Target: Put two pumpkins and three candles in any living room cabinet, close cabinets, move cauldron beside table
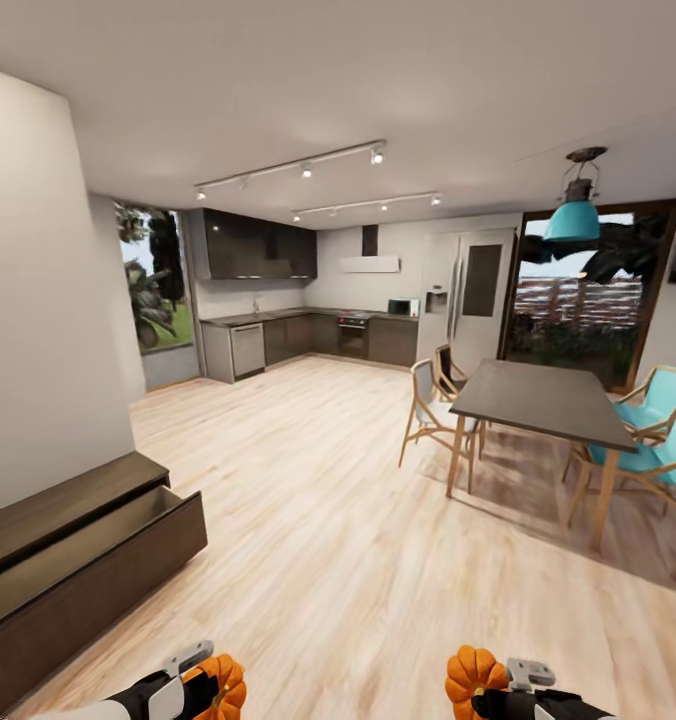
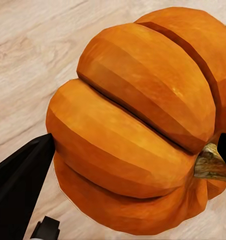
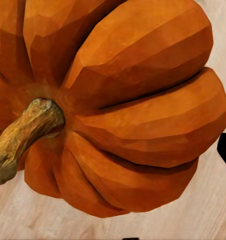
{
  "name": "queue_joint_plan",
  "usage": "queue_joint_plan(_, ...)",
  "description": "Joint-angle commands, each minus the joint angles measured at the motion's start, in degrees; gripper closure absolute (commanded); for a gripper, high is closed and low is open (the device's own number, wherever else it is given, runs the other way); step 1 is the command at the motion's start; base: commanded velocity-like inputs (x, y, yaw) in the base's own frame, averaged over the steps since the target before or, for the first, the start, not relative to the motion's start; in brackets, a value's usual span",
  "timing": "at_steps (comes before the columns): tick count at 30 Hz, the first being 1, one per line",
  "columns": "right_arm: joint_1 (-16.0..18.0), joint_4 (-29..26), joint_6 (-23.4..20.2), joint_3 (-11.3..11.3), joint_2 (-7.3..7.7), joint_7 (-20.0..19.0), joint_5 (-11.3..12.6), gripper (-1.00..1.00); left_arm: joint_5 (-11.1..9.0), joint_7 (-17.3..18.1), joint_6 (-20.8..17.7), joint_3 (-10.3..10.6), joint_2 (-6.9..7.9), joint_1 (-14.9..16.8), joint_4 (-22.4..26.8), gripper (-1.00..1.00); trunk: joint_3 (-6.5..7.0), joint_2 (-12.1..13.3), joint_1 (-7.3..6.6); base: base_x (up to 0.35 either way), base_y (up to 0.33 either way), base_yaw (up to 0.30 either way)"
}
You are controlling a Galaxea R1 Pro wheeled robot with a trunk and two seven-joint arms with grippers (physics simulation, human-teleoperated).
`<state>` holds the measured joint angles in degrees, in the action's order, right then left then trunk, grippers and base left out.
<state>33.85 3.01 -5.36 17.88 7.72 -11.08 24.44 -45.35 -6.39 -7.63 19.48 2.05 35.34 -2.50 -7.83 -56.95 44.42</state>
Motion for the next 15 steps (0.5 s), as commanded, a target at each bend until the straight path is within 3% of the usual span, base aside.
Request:
queue_joint_plan(1, 0.1, 0.1, -0.1, 0.3, 0.01, -0.3, 0.7, 1.00, -0.4, -0.2, -0.2, 0.5, -0.03, 0.1, 0.0, 1.00, -0.08, -0.1, 0.04, 0.295, -0.219, 0.282)
queue_joint_plan(10, 0.1, 0.1, -0.1, 0.3, 0.01, -0.3, 0.7, 1.00, -0.4, -0.2, -0.2, 0.5, -0.22, 0.1, 0.0, 1.00, -0.08, -0.1, 0.04, 0.295, -0.219, 0.279)
queue_joint_plan(15, 0.1, 0.1, -0.1, 0.3, 0.01, -0.3, 0.7, 1.00, -0.4, -0.2, -0.2, 0.5, -0.36, 0.1, 0.0, 1.00, -0.08, -0.1, 0.04, 0.294, -0.219, 0.109)
